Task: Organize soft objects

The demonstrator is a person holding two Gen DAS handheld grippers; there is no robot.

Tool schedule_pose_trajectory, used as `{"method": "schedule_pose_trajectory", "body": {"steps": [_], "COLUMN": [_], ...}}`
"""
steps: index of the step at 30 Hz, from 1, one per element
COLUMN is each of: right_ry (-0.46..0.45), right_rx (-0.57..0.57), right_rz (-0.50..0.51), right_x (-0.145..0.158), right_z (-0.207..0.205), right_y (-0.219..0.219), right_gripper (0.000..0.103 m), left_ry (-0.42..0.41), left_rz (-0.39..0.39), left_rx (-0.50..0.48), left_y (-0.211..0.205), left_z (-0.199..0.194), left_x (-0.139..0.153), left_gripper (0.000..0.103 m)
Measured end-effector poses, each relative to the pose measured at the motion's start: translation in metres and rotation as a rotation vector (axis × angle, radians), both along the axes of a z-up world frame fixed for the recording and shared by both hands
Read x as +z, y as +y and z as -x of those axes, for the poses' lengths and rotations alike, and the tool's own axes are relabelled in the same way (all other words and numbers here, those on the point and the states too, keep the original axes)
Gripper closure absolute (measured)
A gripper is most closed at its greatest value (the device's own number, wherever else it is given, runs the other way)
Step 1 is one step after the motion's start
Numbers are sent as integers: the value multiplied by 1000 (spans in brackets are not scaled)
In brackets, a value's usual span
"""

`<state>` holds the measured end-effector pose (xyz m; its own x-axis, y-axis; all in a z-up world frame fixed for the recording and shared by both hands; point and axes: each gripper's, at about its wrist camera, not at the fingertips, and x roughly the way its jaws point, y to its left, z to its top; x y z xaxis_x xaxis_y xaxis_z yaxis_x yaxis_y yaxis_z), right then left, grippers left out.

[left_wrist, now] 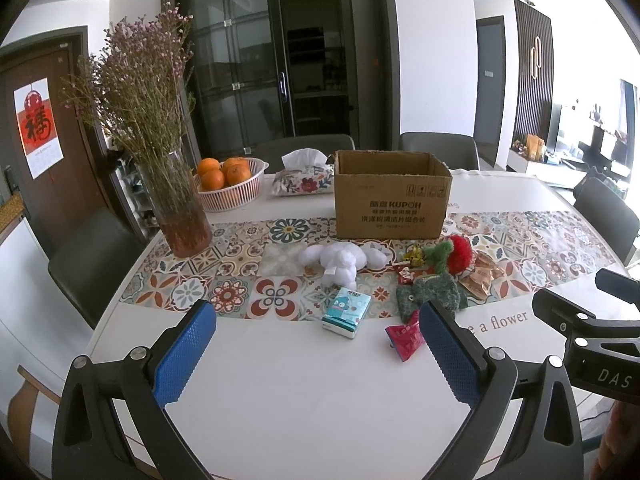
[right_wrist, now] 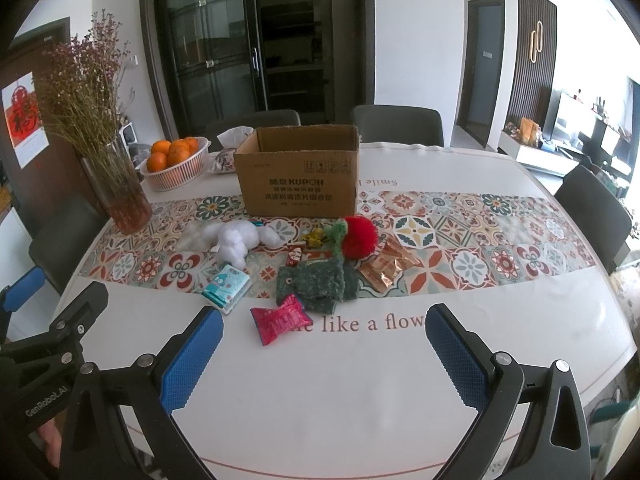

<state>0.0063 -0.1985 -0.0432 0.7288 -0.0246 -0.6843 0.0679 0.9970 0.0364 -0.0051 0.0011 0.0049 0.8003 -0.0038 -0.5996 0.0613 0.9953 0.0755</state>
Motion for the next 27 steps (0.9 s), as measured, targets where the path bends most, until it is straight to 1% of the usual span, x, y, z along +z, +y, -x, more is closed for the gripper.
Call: {"method": "schedule_pose_trajectory", "body": {"steps": [21,24,25,27], "right_ry": [7,14,19,32], "right_rx": [-6,-12,-14,-20], "right_rz": [-1,-2,-5,-13], "right_x": [-1,-6,-14,-18], "right_z": [-4,-1,-6,-7], "right_y": [4,6,14,16], "right_gripper": [1,1,1,1], "left_ry": [14,19,22,27], "left_rz": [3,5,5,5], "left_rx": [-14,-20,-23,-29], "left_y": [3,6,7,10], "left_z": [-7,-9,-10,-12], "left_x": [-3,-5,-5,-6], "left_gripper": [0,0,0,0]}}
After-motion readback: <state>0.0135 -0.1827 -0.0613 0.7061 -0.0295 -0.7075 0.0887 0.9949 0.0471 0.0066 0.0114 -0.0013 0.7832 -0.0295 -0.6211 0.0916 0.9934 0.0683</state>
